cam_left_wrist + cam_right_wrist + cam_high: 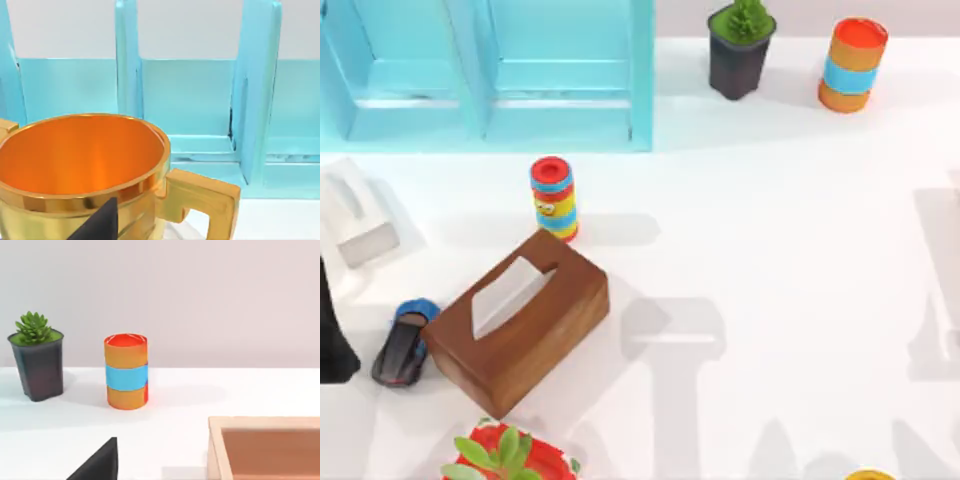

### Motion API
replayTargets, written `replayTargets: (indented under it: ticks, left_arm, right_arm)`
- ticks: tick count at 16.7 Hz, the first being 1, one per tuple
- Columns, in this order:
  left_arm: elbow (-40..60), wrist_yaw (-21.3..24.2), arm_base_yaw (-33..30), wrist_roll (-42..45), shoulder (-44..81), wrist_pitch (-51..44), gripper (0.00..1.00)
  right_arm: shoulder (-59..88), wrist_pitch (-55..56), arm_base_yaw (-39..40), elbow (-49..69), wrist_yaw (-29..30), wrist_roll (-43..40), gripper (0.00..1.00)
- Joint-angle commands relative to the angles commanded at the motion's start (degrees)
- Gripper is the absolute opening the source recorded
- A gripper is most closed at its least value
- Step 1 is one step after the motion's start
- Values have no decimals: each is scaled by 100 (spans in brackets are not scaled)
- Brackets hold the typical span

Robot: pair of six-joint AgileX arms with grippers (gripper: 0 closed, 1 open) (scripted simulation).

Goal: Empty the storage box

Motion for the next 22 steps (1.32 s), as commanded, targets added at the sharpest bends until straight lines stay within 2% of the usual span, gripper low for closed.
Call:
replayTargets:
  ticks: [4, 8, 18, 22]
  left_arm:
    - [0, 0, 0, 0, 0, 0, 100]
    - [0, 0, 0, 0, 0, 0, 100]
    - [0, 0, 0, 0, 0, 0, 100]
    - [0, 0, 0, 0, 0, 0, 100]
  right_arm:
    - [193, -186, -74, 185, -9, -89, 100]
    - [1287, -1211, -449, 1223, -49, -538, 100]
    - [6879, -5263, -1973, 5400, -90, -2182, 100]
    - [8514, -6487, -2493, 6680, -73, -2658, 100]
